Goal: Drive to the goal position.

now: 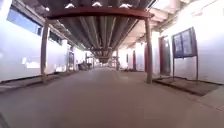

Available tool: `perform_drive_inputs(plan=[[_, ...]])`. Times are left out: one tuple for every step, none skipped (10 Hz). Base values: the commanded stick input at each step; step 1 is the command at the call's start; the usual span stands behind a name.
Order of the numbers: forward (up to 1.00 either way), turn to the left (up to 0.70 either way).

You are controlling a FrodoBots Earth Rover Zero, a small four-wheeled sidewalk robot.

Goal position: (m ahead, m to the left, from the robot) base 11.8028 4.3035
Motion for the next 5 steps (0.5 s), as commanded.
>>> perform_drive_inputs(plan=[[0.85, 0.24], [0.85, 0.32], [0.85, 0.19], [0.85, 0.01], [0.85, 0.00]])
